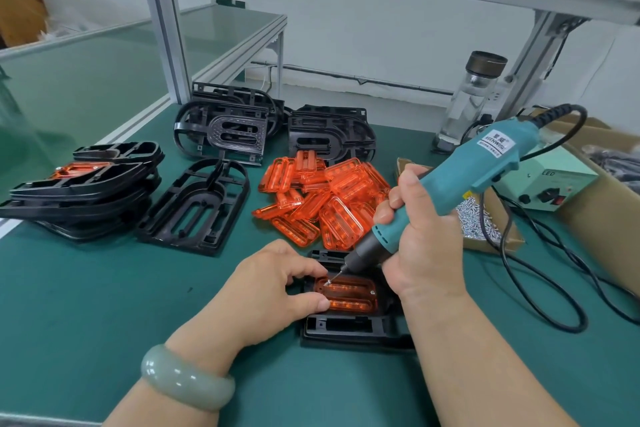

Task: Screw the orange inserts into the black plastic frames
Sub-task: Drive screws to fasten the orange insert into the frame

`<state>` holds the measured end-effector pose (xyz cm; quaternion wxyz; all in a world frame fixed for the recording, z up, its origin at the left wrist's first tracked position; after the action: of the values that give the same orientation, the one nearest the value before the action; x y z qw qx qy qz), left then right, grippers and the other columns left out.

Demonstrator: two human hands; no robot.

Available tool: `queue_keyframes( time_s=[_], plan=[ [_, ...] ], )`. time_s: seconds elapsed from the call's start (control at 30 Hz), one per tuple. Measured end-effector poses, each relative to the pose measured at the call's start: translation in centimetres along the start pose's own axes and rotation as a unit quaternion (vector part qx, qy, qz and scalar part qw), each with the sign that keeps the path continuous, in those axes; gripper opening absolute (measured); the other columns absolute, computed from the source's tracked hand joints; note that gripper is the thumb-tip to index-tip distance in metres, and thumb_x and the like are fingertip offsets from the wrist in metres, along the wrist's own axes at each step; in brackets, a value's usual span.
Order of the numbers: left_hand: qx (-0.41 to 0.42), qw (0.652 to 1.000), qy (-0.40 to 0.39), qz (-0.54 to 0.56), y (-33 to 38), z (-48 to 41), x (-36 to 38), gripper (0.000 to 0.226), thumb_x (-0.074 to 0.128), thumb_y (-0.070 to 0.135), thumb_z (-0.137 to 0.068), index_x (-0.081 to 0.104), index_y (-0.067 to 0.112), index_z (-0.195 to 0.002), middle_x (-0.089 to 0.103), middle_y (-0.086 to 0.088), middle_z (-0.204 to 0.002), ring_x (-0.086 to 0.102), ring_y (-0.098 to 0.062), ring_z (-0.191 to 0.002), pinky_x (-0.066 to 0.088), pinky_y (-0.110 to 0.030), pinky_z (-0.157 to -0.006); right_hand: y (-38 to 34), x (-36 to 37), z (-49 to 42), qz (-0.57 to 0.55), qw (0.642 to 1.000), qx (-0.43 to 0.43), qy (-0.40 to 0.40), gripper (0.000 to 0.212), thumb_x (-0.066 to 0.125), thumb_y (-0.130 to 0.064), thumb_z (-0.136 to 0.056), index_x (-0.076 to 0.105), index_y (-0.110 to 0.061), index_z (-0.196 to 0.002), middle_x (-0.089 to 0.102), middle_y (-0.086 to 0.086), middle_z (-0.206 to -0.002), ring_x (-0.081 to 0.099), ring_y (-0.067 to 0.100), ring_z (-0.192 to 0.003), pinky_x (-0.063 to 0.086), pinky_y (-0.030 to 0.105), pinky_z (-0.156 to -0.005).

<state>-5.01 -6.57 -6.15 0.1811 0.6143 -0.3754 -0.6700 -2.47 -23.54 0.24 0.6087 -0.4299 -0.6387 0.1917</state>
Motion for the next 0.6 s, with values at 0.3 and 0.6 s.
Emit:
queue_keyframes(
  time_s=[0.3,0.6],
  plan=[
    [-0.008,1.000,0.001,0.001,-0.1,0.1,0.0,0.034,0.077,0.045,-0.070,0.066,0.048,-0.102,0.049,0.019,-0.092,0.050,0.005,-0.083,0.034,-0.005,-0.068,0.2,0.6,0.1,0.021,0.999,0.000,-0.027,0.009,0.060,-0.010,-0.092,0.055,-0.017,-0.088,0.048,-0.004,-0.057,0.046,0.011,-0.045,0.040,0.021,-0.047],
    [-0.008,1.000,0.005,0.001,0.0,0.1,-0.1,0.035,0.078,0.044,-0.070,0.066,0.046,-0.102,0.049,0.017,-0.091,0.050,0.003,-0.083,0.034,-0.006,-0.069,0.2,1.5,0.3,0.052,0.997,-0.014,-0.058,0.011,0.062,-0.017,-0.082,0.057,-0.016,-0.090,0.049,-0.005,-0.057,0.046,0.012,-0.045,0.041,0.021,-0.047]
  ],
)
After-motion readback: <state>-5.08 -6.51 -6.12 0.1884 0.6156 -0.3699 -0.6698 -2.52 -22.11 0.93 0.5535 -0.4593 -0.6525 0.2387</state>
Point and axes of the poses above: each hand's wrist, its own z-axis away from the middle knuckle, its own x-axis out of the palm, y = z × x, the point moved 8 cm from there along -z, towards the middle knuckle
